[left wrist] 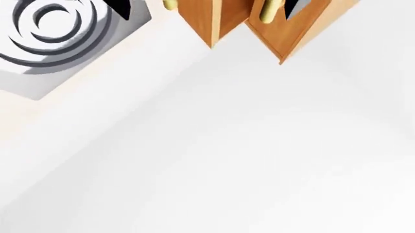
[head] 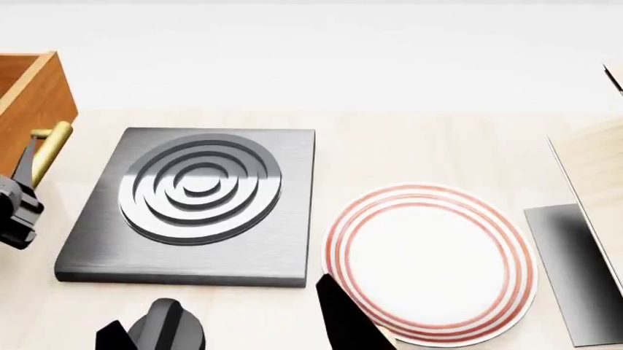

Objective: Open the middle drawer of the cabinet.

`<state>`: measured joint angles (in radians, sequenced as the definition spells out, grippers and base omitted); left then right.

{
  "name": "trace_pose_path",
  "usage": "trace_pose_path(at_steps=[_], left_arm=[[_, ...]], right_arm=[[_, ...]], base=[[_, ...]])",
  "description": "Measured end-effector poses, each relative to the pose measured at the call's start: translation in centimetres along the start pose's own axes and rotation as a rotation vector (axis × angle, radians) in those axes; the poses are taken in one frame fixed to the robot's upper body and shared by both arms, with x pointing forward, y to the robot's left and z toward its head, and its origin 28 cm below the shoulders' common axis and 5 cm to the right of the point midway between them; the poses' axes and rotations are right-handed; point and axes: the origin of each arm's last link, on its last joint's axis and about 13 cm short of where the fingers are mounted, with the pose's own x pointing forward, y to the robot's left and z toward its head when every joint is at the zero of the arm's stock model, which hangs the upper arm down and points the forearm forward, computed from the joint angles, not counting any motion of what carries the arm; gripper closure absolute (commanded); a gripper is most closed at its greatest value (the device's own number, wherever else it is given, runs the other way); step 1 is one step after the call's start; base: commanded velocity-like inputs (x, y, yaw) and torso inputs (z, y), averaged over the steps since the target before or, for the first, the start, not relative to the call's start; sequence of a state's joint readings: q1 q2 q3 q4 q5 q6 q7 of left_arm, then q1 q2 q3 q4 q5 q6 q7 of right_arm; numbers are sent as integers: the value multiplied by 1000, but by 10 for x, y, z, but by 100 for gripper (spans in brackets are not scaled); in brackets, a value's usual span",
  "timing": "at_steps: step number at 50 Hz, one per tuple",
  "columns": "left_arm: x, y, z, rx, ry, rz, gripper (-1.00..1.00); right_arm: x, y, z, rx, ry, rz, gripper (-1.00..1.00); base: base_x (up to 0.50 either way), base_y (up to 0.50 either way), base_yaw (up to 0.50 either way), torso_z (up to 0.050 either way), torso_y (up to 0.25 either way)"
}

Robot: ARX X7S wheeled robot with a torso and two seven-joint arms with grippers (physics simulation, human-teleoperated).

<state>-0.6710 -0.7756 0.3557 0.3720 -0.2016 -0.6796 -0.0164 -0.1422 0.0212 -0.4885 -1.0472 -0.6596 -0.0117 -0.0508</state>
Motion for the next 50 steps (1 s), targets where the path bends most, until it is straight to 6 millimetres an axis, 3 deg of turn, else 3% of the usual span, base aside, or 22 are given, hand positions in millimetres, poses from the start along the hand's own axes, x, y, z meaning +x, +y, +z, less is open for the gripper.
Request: trace_pose_path(at_steps=[18, 50], left_arm=[[14, 5, 8, -194, 67, -26, -100], [40, 5, 3, -273, 125, -7, -100]], right_arm=[[0, 0, 0, 2, 2, 3, -100], [0, 0, 0, 3, 6, 8, -100]], base=[[0, 0, 0, 0, 0], [0, 0, 0, 0, 0]])
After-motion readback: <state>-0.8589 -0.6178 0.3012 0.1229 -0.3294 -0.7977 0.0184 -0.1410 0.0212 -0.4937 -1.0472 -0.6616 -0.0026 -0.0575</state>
